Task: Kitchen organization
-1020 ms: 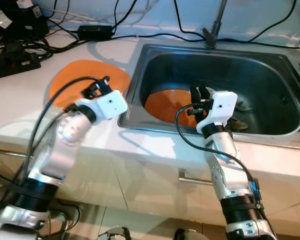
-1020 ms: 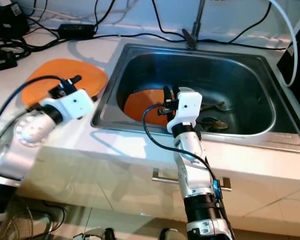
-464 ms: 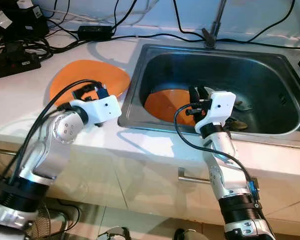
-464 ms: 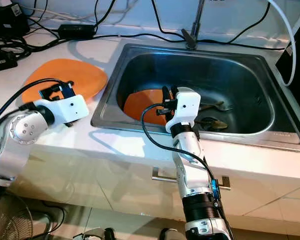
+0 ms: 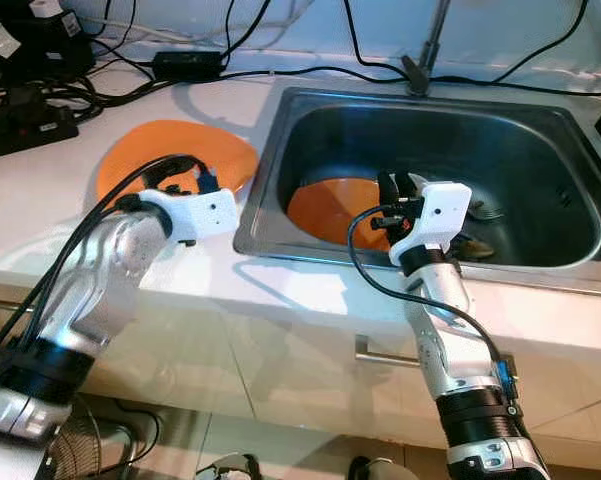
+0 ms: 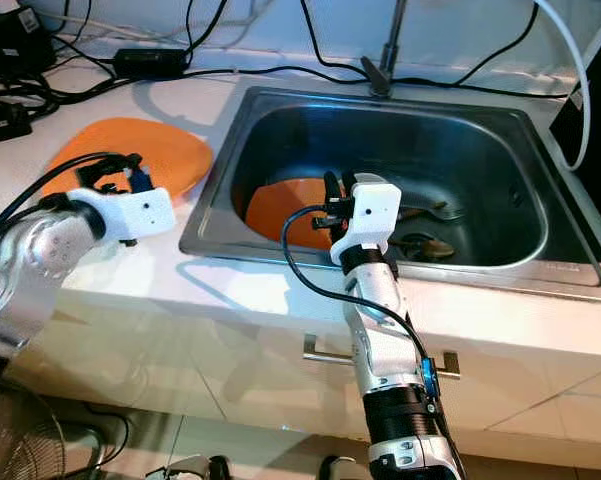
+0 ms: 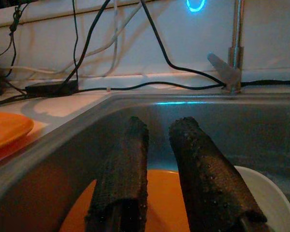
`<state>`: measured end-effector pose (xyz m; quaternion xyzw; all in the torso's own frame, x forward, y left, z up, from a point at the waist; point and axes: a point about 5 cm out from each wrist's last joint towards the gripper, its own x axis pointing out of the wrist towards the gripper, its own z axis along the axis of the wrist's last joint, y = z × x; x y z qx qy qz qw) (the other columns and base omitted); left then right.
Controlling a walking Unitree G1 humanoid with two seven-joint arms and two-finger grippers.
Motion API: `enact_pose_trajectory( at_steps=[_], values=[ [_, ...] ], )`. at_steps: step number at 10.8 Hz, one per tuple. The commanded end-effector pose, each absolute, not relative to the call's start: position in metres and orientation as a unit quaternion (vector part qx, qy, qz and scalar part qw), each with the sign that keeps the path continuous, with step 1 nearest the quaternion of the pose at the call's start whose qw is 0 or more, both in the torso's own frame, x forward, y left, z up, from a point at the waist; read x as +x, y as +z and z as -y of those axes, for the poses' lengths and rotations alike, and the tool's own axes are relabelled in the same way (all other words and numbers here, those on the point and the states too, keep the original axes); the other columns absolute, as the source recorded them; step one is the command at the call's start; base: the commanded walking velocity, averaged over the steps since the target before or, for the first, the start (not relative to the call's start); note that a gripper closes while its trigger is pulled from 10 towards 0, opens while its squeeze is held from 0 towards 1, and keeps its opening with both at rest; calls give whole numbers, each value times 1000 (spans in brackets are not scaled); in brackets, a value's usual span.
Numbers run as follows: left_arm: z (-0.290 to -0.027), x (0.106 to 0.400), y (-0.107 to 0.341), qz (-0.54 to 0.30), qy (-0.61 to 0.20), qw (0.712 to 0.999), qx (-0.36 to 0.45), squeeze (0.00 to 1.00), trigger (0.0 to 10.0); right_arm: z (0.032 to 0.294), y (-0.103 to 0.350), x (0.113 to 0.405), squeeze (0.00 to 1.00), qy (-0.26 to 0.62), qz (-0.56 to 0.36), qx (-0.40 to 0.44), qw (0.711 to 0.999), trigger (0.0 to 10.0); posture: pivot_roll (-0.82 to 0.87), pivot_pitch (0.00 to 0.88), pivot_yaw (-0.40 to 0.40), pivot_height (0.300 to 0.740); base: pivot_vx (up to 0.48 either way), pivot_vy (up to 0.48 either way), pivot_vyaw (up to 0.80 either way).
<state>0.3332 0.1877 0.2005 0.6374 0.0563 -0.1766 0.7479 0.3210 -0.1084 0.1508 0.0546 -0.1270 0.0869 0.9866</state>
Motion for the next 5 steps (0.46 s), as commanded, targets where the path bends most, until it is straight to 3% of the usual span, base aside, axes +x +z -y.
enact_pose_trajectory(
  at_steps=[1, 5],
  values=[
    [-186, 336, 199, -56, -181, 740, 645, 0, 10000, 110, 142, 321, 0, 80, 108, 59, 989, 10000, 63, 97, 23, 740, 0, 0, 0],
    [-193, 345, 183, -110, -159, 724, 662, 0, 10000, 110, 141, 321, 0, 77, 106, 67, 989, 10000, 63, 95, 23, 740, 0, 0, 0]
  ],
)
